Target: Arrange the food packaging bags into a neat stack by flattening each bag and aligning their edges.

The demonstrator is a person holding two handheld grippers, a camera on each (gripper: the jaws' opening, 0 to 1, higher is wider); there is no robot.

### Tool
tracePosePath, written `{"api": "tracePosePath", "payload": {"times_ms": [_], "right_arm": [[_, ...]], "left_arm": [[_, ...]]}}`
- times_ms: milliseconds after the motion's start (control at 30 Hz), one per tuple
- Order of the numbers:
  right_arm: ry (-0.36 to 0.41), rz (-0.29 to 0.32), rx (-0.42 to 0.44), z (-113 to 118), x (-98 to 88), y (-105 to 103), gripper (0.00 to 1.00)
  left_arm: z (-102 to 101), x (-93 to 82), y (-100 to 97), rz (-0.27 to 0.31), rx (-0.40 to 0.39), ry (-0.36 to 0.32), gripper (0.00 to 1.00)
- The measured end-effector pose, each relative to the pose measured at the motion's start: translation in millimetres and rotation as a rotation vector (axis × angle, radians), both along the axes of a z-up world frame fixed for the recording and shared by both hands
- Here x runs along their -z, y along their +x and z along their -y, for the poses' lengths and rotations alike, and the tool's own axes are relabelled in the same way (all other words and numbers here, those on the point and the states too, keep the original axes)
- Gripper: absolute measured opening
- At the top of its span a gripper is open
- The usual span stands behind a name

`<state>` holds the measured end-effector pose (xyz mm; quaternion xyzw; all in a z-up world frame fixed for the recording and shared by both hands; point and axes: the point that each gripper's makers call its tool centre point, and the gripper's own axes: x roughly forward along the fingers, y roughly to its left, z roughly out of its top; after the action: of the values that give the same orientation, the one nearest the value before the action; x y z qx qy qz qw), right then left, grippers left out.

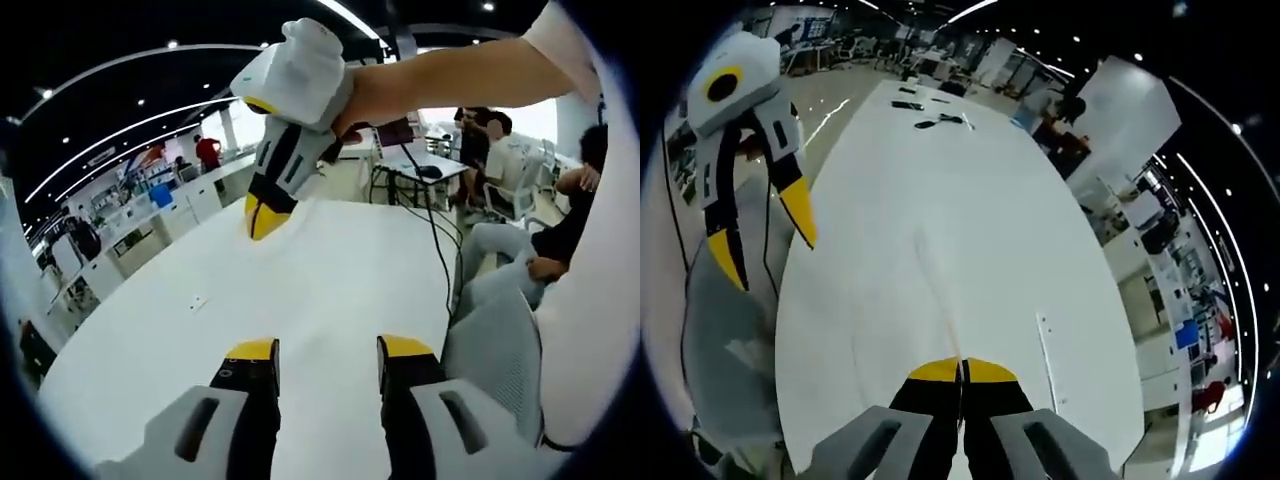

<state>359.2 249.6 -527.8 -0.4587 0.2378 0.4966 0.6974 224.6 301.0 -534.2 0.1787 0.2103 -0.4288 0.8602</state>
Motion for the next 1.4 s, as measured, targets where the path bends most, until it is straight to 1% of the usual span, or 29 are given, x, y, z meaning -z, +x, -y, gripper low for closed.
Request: {"api": "tracePosePath", "payload": {"times_ms": [33,133,200,233,300,333,500,533,600,700,733,933,1100,1233,1300,1333,1400], "right_arm": [[0.002,0.004,-0.002,0,1.2,3,0.00],[-0.027,0.042,-0.022,1,5.9,10,0.00],[-0.028,0.047,-0.019,1,15.2,15,0.00],[-0.034,0.057,-0.020,2,14.8,19,0.00],[-0.062,0.101,-0.036,4,15.7,25,0.00],[-0.057,0.101,-0.034,3,17.9,27,0.00],[-0.049,0.152,-0.034,1,22.0,45,0.00],[-0.049,0.156,-0.034,0,22.3,46,0.00],[-0.060,0.181,-0.034,1,26.3,56,0.00],[-0.050,0.194,-0.028,-1,27.0,63,0.00],[-0.055,0.217,-0.033,-1,28.3,69,0.00],[-0.045,0.239,-0.041,-7,25.7,72,0.00],[-0.037,0.265,-0.045,-13,30.0,81,0.00],[-0.032,0.313,-0.054,-17,29.3,86,0.00],[-0.027,0.327,-0.055,-19,30.2,88,0.00],[-0.028,0.358,-0.063,-20,30.5,89,0.00],[-0.023,0.353,-0.062,-21,36.7,88,0.00]], "left_arm": [[-1,0.6,-0.7,-0.004,-0.005,-0.005,0.37],[-5,4.0,-3.3,-0.018,-0.022,-0.012,0.37],[-7,5.1,-4.0,-0.021,-0.032,-0.014,0.37],[-9,5.9,-4.4,-0.024,-0.040,-0.018,0.37],[-11,7.4,-5.0,-0.029,-0.049,-0.020,0.37],[-12,8.3,-5.1,-0.032,-0.052,-0.021,0.37],[-18,13.0,-5.2,-0.048,-0.081,-0.030,0.37],[-18,13.0,-5.2,-0.049,-0.084,-0.031,0.37],[-19,12.2,-5.7,-0.049,-0.095,-0.034,0.37],[-21,12.7,-6.2,-0.052,-0.107,-0.036,0.37],[-23,13.5,-6.0,-0.054,-0.112,-0.036,0.37],[-28,13.6,-7.2,-0.058,-0.136,-0.035,0.37],[-30,14.5,-8.7,-0.060,-0.150,-0.033,0.38],[-31,15.0,-9.0,-0.063,-0.163,-0.035,0.38],[-32,15.3,-9.6,-0.064,-0.168,-0.035,0.38],[-33,16.1,-9.8,-0.065,-0.172,-0.036,0.38],[-34,17.8,-10.5,-0.069,-0.179,-0.035,0.38]]}}
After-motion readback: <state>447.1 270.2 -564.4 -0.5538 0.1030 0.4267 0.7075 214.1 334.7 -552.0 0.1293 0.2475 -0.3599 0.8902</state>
